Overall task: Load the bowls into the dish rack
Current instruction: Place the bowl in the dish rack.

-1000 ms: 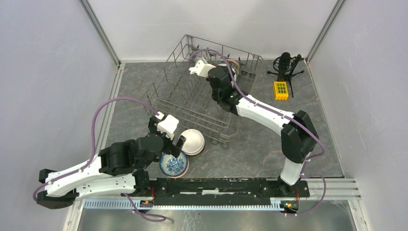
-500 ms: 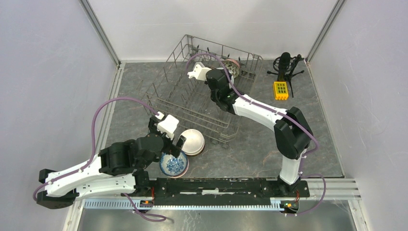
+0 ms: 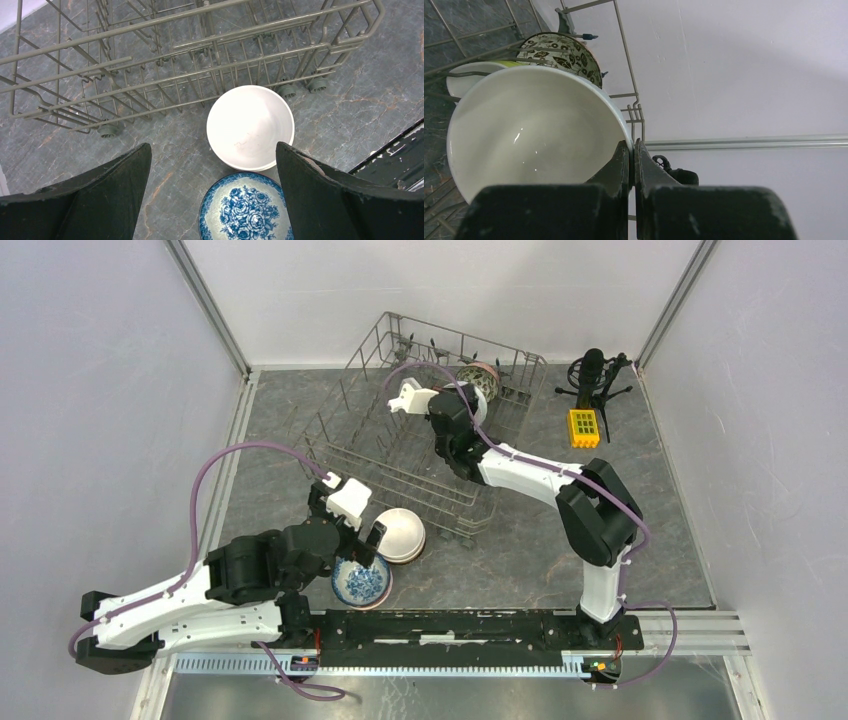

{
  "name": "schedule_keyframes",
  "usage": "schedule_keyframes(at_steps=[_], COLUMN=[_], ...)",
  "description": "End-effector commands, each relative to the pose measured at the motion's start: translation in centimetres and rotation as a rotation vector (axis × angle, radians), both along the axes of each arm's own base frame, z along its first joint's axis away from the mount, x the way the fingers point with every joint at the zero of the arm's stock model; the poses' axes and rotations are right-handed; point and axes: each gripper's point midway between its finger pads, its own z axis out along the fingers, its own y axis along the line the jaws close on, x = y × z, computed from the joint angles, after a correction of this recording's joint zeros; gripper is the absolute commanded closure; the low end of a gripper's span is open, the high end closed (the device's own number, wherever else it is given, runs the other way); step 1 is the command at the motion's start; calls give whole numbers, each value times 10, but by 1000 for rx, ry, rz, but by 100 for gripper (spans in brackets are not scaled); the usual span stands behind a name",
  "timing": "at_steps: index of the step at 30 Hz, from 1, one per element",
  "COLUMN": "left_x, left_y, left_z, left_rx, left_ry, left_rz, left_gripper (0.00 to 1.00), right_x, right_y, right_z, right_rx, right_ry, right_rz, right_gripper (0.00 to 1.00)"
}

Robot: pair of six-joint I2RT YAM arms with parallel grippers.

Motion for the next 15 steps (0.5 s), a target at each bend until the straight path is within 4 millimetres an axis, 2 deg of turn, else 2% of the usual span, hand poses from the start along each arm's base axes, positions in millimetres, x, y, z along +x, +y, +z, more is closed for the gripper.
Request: schedule_keyframes(at_steps=[1, 9, 15], left_x=[3, 3, 2], left_y=[0, 0, 1], left_z=[14, 16, 17], left_rx=[-43, -50, -56], left_ry=[-27, -28, -29], left_rz=[14, 10, 7], left_gripper=[0, 0, 0], right_x=[3, 1, 0], right_y=[-2, -4, 5], right_z=[22, 16, -2], right_rx=[5, -94, -161], right_ry=[-103, -145, -89], right_rz=[-12, 13, 89], right_gripper=[100, 100, 100])
